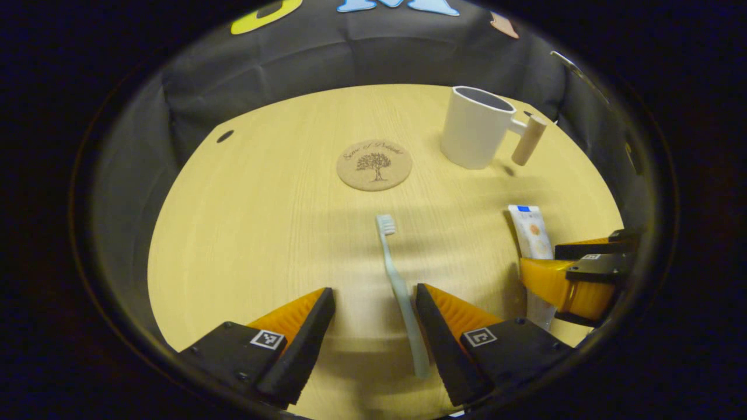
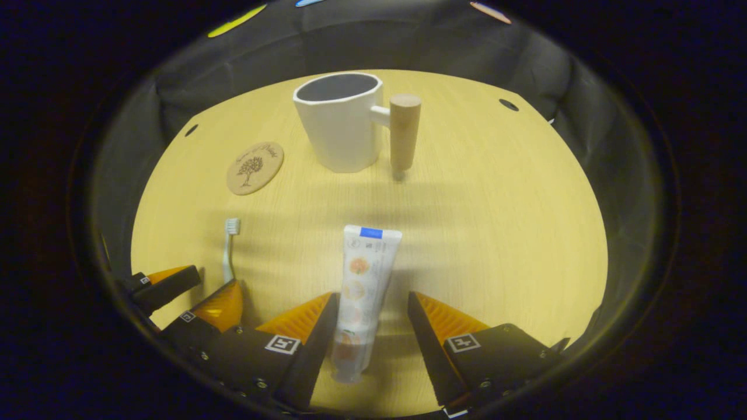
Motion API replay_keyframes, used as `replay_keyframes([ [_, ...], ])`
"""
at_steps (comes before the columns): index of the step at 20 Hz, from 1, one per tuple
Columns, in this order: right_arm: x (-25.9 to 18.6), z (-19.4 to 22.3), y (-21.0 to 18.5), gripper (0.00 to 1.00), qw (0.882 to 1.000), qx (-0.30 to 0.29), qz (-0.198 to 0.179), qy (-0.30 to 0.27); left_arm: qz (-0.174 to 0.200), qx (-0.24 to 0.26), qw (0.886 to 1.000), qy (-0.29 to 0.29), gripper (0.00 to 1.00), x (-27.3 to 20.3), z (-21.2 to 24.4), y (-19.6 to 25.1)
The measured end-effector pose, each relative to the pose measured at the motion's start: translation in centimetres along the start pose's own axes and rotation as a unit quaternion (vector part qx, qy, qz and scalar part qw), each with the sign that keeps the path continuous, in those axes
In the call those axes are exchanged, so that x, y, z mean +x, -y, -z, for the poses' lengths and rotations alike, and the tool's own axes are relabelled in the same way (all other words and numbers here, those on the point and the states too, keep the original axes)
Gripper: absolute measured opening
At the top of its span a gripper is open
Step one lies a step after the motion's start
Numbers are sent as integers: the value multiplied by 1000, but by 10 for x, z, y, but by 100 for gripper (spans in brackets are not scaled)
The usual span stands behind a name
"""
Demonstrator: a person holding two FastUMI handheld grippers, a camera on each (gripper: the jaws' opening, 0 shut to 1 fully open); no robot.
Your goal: Put the toothbrush and toothpaste on the desktop into the cup, then pick up the cup and place it on the coaster on the desktop.
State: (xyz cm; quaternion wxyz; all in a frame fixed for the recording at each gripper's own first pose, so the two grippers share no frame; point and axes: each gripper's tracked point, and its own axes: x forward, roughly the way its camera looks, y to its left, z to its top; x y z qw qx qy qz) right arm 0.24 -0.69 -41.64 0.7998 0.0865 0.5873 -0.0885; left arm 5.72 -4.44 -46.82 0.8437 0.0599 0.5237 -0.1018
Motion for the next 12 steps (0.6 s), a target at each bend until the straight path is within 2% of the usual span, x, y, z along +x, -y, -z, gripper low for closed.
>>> replay_keyframes([
  [3,3,-2,2,76,1000,-7,5,-1,10,-2,1000,-8,94,0,1,6],
  [4,1,0,3,70,1000,-8,5,-4,15,-8,1000,-10,86,0,1,9],
  [6,2,1,3,67,1000,-6,7,-7,14,-10,1000,-10,72,1,0,10],
  [7,1,2,3,58,1000,-6,6,-12,14,-10,1000,-7,74,0,-1,10],
  [8,0,3,3,59,1000,-8,5,-15,14,-10,1000,-7,62,1,-1,10],
  [9,8,6,2,59,1000,-5,1,-16,14,-9,1000,-4,62,1,-3,11],
  [10,-3,3,2,38,1000,-5,1,-18,9,-8,1000,-6,49,3,-3,10],
  [12,0,2,2,34,1000,-2,-3,-23,5,-3,1000,-11,27,3,-4,10],
])
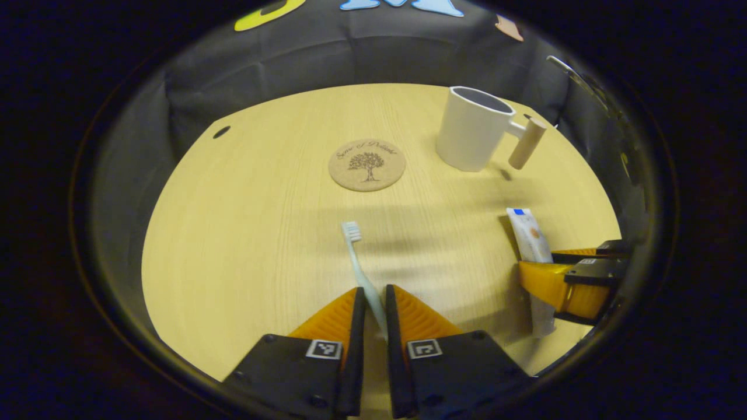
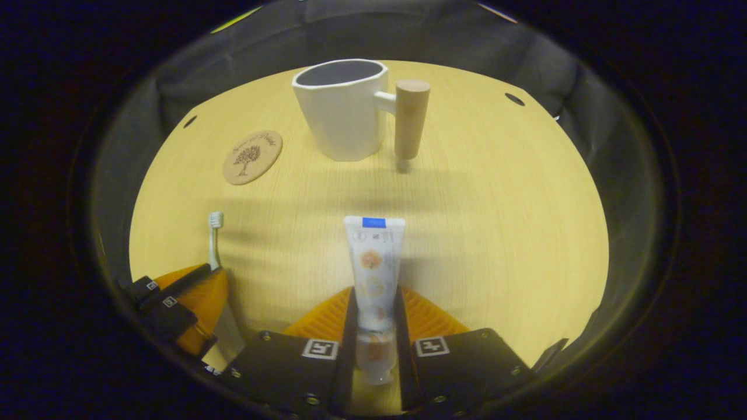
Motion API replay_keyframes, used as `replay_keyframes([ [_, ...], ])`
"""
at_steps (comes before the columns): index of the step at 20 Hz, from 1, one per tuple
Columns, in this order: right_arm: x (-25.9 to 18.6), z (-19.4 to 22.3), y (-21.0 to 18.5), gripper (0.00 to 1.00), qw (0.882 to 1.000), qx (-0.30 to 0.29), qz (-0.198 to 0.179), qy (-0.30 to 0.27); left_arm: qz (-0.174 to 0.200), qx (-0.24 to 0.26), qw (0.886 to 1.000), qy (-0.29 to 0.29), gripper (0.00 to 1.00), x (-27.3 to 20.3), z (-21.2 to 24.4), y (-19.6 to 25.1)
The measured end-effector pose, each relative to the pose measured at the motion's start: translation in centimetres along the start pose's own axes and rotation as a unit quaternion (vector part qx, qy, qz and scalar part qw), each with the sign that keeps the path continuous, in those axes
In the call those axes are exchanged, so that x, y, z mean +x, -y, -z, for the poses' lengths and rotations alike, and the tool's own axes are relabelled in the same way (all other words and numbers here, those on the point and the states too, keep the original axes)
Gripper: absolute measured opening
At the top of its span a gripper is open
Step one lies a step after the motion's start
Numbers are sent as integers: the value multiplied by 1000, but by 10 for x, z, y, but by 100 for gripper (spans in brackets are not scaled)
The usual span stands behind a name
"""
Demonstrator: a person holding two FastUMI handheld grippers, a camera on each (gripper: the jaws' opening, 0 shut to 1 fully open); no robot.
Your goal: Put the toothbrush and toothpaste on the desktop into the cup, then pick up the cup and place it on the coaster on the desktop.
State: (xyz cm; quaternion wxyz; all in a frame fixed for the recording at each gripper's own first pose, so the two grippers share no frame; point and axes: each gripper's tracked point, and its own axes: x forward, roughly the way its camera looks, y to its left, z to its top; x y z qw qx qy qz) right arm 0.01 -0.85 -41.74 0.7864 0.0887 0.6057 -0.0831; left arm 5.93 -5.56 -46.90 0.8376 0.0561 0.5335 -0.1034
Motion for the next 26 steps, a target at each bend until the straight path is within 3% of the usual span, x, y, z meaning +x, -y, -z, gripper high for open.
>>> replay_keyframes([
  [4,-1,-1,1,31,1000,13,-15,-7,-7,1,1000,-8,10,-1,-3,0],
  [5,-2,-4,2,31,1000,20,-15,0,-7,4,1000,-6,9,-2,-4,1],
  [6,-2,-3,3,20,1000,21,-17,-7,-8,6,1000,-8,10,-1,-3,1],
  [10,-5,-8,4,21,999,24,-30,8,-5,0,1000,2,9,-1,-5,0],
  [16,-46,-33,8,20,996,39,-51,66,-12,15,999,44,9,-17,-27,-12],
  [26,-101,-106,6,20,979,94,-96,152,-7,-8,996,88,9,-46,-68,-22],
])
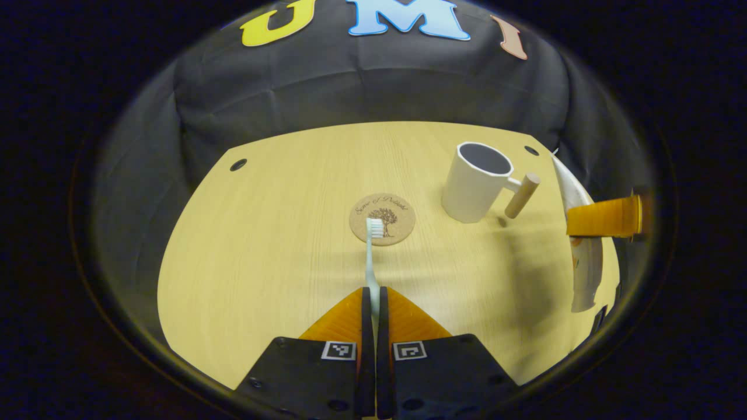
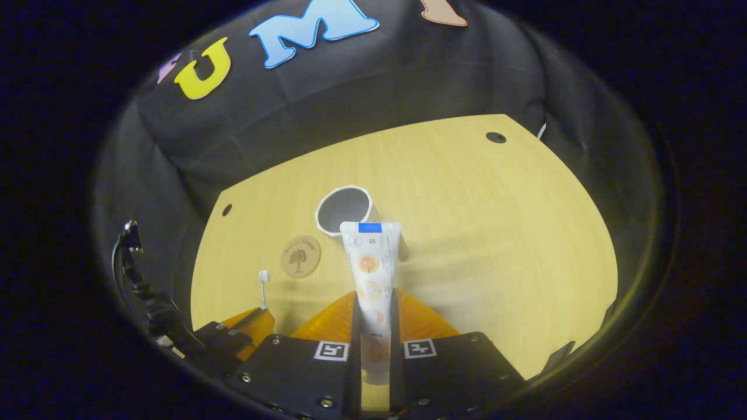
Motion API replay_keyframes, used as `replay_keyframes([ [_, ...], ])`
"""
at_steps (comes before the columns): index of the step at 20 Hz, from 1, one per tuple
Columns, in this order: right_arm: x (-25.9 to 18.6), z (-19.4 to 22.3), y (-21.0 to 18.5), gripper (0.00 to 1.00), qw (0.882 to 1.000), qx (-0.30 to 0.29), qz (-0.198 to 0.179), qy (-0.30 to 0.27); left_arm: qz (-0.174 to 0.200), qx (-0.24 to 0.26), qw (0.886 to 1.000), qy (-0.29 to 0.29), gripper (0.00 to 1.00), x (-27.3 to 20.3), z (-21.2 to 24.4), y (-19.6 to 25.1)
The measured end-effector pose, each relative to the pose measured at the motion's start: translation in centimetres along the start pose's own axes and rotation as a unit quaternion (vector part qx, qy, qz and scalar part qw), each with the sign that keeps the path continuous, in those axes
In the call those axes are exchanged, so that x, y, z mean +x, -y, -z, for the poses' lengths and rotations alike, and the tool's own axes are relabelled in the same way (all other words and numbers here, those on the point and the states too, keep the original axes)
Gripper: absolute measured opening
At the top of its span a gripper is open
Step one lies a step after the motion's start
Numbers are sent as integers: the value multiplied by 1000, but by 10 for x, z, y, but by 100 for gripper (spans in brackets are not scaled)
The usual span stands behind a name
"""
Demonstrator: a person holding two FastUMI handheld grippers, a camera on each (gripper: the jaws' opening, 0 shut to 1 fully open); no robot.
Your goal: Put the toothbrush and toothpaste on the desktop into the cup, then pick up the cup and place it on the coaster on the desktop.
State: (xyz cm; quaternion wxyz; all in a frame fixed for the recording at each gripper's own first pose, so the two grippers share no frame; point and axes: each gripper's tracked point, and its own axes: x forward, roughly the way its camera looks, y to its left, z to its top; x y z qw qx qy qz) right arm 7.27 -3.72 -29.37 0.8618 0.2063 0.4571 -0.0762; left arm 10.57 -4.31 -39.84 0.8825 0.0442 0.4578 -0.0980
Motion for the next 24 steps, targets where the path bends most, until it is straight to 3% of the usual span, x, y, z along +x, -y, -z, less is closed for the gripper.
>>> replay_keyframes([
  [7,14,-72,-20,19,998,20,-19,64,-6,-2,1000,12,9,-8,-10,-11],
  [14,44,-130,-28,20,990,85,-22,106,-11,-7,1000,7,9,-12,-6,-23],
  [20,77,-153,-34,20,985,112,-23,127,-16,-2,1000,4,9,-14,-6,-32],
  [24,91,-153,-35,20,985,87,-13,149,-19,7,1000,4,9,-31,-8,-29],
])
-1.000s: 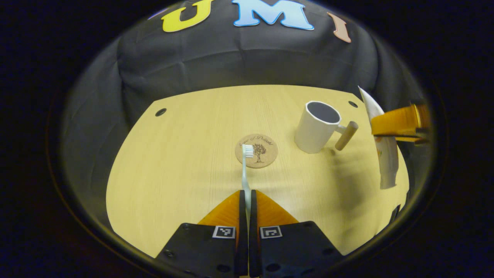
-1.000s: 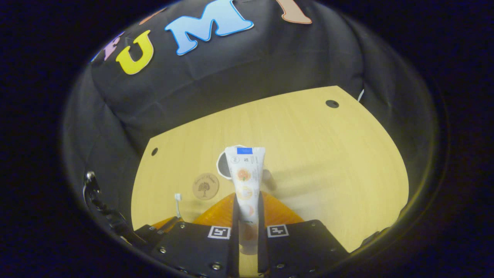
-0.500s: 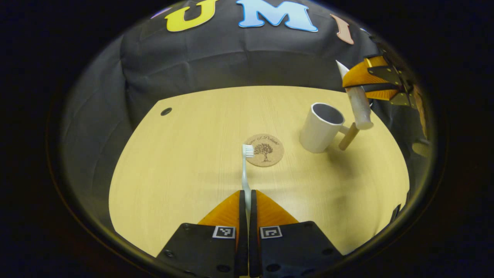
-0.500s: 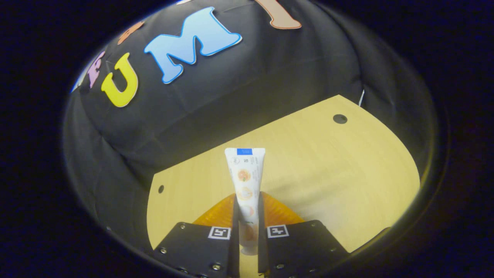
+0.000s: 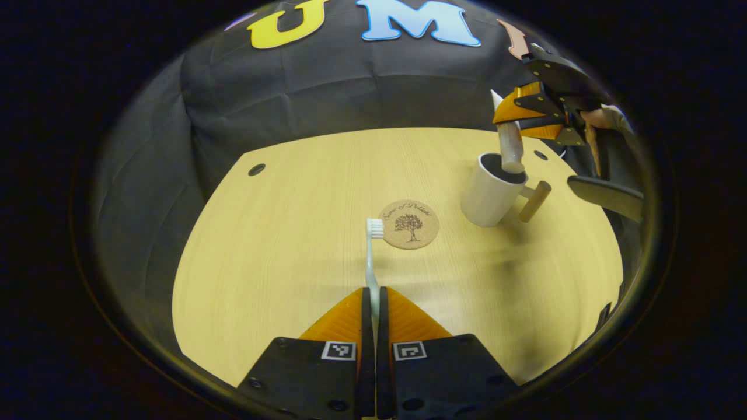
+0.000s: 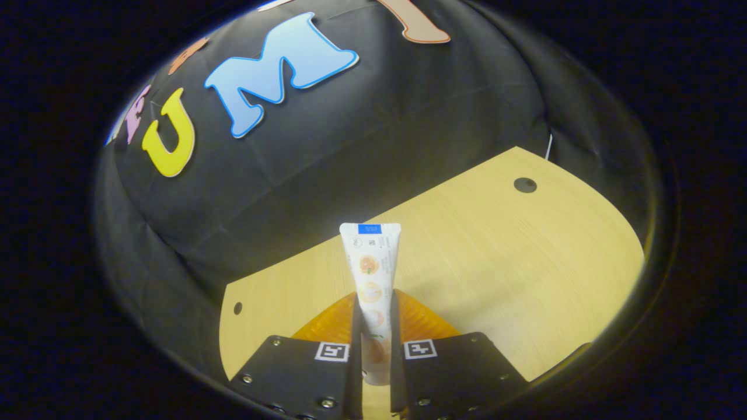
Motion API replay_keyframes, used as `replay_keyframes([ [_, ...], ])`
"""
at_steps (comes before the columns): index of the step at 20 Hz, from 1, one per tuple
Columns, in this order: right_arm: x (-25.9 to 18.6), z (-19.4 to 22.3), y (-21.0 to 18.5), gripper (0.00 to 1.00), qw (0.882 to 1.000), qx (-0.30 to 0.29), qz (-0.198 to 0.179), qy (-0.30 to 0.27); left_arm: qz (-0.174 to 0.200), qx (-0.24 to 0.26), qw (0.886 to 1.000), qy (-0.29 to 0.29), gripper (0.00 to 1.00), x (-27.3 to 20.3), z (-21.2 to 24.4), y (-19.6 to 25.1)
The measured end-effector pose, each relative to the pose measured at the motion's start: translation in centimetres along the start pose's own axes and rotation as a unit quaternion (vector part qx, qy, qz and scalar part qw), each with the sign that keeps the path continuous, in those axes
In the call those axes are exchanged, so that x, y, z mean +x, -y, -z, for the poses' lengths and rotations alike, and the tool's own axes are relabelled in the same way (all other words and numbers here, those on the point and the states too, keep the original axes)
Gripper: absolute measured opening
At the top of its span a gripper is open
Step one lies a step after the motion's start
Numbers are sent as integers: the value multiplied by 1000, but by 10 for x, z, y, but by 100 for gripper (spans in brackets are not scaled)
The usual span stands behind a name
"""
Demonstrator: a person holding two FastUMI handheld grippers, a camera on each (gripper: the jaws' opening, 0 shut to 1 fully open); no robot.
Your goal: Put the toothbrush and toothpaste on the desktop into the cup, then pick up the cup and place it on the coaster on the desktop.
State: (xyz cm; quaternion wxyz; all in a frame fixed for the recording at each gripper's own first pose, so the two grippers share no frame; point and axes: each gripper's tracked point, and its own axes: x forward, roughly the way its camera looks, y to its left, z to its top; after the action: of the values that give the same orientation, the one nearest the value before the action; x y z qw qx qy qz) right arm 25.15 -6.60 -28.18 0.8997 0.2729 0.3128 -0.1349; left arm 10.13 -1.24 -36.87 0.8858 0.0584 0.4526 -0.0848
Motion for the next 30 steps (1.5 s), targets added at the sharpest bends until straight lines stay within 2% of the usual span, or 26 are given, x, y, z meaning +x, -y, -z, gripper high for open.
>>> replay_keyframes([
  [4,5,3,-8,19,999,-35,-6,27,2,-4,1000,-4,9,-1,1,11],
  [8,7,19,-4,21,997,-67,-3,29,1,-2,1000,-4,9,-1,-15,21],
  [10,5,29,-1,29,997,-72,-3,23,0,2,1000,2,9,0,-29,18],
  [11,1,32,0,29,997,-71,-3,21,-1,4,1000,5,9,2,-36,18],
  [14,-8,45,4,45,998,-66,-7,5,0,5,1000,12,9,14,-50,28],
  [16,-15,45,5,44,998,-68,-7,8,1,6,1000,19,9,19,-60,27],
  [18,-23,44,4,49,997,-71,-13,7,3,10,999,33,9,22,-69,24],
  [19,-28,42,5,46,997,-72,-14,10,3,14,999,40,9,25,-75,24],
  [20,-34,38,5,49,997,-69,-16,15,5,18,999,48,9,29,-80,24],
  [22,-47,30,8,49,998,-61,-20,25,7,29,997,64,10,41,-93,26],
  [23,-53,27,11,46,998,-58,-21,30,9,35,997,75,11,47,-100,28],
  [25,-64,22,21,49,998,-56,-18,34,15,49,994,100,9,57,-112,38],
  [30,-83,16,57,49,998,-54,2,39,30,90,986,137,9,69,-141,57],
])
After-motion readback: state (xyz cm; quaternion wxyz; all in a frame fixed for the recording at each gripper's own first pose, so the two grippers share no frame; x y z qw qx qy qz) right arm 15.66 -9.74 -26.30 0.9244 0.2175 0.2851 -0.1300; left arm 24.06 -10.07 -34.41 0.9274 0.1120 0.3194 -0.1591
